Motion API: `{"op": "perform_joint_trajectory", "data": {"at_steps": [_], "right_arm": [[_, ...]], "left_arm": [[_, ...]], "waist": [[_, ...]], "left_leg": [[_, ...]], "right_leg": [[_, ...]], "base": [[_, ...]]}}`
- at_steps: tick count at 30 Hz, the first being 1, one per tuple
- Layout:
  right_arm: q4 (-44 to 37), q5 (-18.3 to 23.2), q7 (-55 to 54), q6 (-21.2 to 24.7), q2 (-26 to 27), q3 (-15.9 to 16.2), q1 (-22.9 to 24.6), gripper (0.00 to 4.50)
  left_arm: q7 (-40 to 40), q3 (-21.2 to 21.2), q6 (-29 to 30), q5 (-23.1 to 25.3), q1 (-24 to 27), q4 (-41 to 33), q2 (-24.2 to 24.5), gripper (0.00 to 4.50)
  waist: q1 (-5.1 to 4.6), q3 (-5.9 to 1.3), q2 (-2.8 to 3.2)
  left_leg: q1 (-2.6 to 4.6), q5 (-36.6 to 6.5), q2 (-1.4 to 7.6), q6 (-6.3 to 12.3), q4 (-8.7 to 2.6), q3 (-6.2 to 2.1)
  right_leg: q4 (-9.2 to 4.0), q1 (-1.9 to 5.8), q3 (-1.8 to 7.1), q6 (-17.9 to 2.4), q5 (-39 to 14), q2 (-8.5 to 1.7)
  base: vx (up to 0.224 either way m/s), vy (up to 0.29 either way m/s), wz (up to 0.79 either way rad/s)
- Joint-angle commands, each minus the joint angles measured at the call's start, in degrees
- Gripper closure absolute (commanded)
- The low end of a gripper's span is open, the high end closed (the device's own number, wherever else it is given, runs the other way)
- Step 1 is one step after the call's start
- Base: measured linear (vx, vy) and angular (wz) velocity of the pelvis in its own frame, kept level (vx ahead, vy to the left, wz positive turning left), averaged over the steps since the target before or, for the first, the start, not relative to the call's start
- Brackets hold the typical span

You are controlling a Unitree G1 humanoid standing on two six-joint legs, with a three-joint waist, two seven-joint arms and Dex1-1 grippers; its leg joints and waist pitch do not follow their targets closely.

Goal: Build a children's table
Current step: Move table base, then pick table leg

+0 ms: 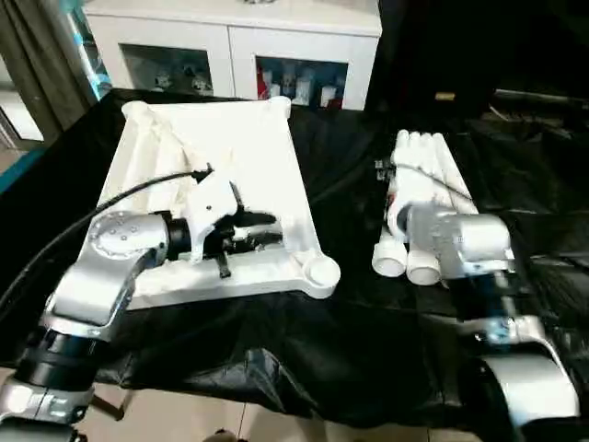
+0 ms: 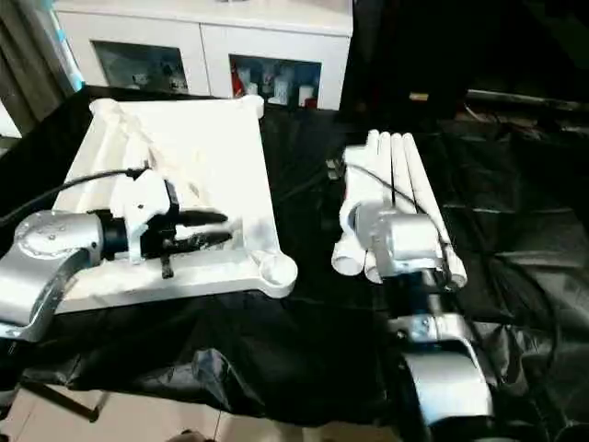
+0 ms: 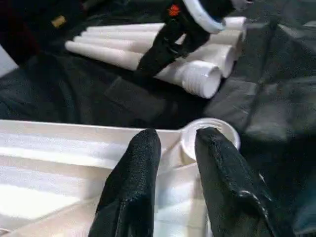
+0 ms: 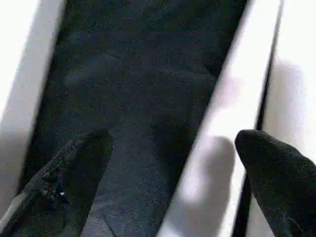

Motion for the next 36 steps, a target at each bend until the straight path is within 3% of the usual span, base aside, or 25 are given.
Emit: {"op": "perform_joint_trajectory", "data": {"at_steps": [1,20,21,29,30,32,36], "right_arm": [[2.26,-0.22,-1.03,1.69,0.15,-1.87,-2.05,0.02],[17.32,1.88,-1.27,2.30,0.77,-6.03,-7.28,0.02],[17.43,1.90,-1.24,2.29,0.78,-6.07,-7.33,0.32],[24.06,2.40,-1.27,-0.44,0.27,-7.97,-9.62,1.02],[24.79,2.47,-1.34,-0.88,0.12,-8.15,-9.94,1.08],[25.59,2.66,-1.63,-1.43,-0.05,-8.60,-10.28,1.26],[27.08,2.62,-1.89,-2.59,-0.64,-9.13,-10.84,1.62]], "left_arm": [[-2.10,-1.67,2.37,-1.71,0.04,-2.95,1.37,3.04],[-5.50,-3.65,6.18,-3.98,-0.28,-6.42,3.54,3.04],[-5.53,-3.66,6.19,-3.99,-0.29,-6.43,3.54,3.03],[-6.78,-4.91,5.96,-4.13,-1.27,-6.55,3.96,3.03],[-6.82,-5.06,6.01,-4.11,-1.52,-6.34,3.91,2.87],[-6.42,-5.28,5.92,-3.59,-1.89,-5.90,3.82,2.70],[-6.60,-5.62,6.54,-3.65,-2.44,-5.14,3.57,2.29]], "waist": [[-0.09,-3.89,0.41],[-0.12,-4.08,0.36],[-0.11,-4.08,0.37],[-0.09,-4.04,0.62],[-0.07,-4.10,0.85],[-0.13,-4.11,0.68],[-0.07,-4.15,1.26]], "left_leg": [[1.27,-0.41,2.75,-2.00,-4.39,-0.73],[1.15,0.41,2.63,-1.68,-4.15,-0.62],[1.12,0.46,2.61,-1.64,-4.18,-0.63],[1.14,-0.13,2.64,-1.85,-4.15,-0.61],[1.15,0.08,2.61,-1.83,-4.07,-0.63],[1.09,0.22,2.59,-1.77,-4.07,-0.63],[1.13,-0.49,2.59,-2.16,-4.01,-0.71]], "right_leg": [[-3.04,2.95,2.93,-13.28,8.43,-4.25],[-2.80,3.15,2.85,-14.16,10.90,-4.20],[-2.76,3.15,2.77,-14.27,10.83,-4.16],[-2.77,3.09,2.73,-14.57,10.30,-4.15],[-2.71,3.09,2.72,-14.63,10.81,-4.19],[-2.71,3.16,2.68,-14.89,11.40,-4.13],[-2.66,3.19,2.62,-15.16,11.49,-4.14]], "base": [[0.000,0.000,0.00],[0.000,0.000,0.00],[0.000,0.000,0.00],[0.000,0.000,0.00],[0.000,0.000,0.00],[0.000,0.000,0.00],[0.000,0.000,0.00]]}}
